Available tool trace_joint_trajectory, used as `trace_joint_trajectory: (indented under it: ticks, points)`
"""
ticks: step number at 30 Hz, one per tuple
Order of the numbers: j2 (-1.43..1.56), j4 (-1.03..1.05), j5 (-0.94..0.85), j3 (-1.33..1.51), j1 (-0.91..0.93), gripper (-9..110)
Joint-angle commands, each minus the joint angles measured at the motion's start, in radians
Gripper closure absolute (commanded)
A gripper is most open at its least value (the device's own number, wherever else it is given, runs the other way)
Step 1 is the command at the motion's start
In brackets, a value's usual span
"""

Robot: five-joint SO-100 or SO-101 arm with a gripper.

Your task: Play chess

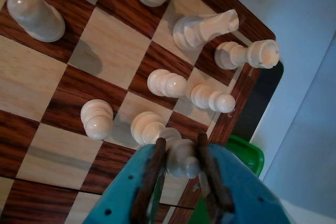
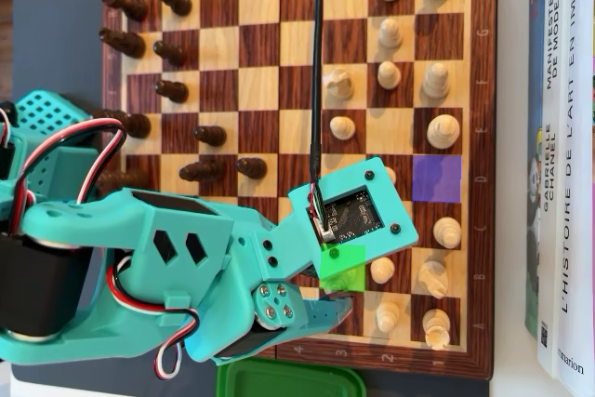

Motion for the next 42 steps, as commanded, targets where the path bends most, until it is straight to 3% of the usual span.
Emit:
trace_joint_trajectory:
  ticks: [1,42]
  points:
    - [0.003,-0.006,-0.003,-0.008,0.012,92]
    - [0.011,0.054,0.005,-0.017,-0.003,88]
